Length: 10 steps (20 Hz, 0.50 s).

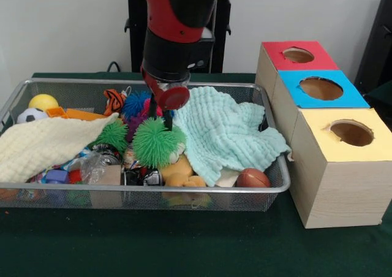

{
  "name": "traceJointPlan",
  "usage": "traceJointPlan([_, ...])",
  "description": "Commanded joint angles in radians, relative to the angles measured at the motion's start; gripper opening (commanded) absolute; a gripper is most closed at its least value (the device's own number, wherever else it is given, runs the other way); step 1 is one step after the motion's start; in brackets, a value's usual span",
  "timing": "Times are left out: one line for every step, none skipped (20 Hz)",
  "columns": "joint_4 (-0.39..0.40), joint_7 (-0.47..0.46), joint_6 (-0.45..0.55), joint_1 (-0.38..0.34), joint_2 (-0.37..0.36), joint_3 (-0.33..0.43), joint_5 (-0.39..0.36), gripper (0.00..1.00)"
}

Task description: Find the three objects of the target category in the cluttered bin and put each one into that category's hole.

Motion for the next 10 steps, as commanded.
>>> traceJointPlan([0.020, 0.096, 0.043, -0.037, -0.024, 0.109, 0.009, 1.00])
traceJointPlan([0.043, 0.095, 0.066, -0.041, -0.054, 0.122, 0.015, 1.00])
traceJointPlan([0.046, 0.093, 0.089, -0.042, -0.069, 0.118, 0.013, 1.00])
traceJointPlan([0.061, 0.095, 0.118, -0.037, -0.097, 0.117, 0.015, 1.00])
traceJointPlan([0.066, 0.096, 0.134, -0.037, -0.110, 0.117, 0.017, 1.00])
traceJointPlan([0.076, 0.102, 0.163, -0.026, -0.133, 0.110, 0.016, 1.00])
traceJointPlan([0.083, 0.105, 0.175, -0.024, -0.146, 0.109, 0.017, 1.00])
traceJointPlan([0.095, 0.114, 0.195, -0.016, -0.166, 0.110, 0.022, 1.00])
traceJointPlan([0.098, 0.121, 0.211, -0.008, -0.179, 0.100, 0.020, 1.00])
traceJointPlan([0.102, 0.137, 0.237, 0.006, -0.195, 0.093, 0.025, 1.00])
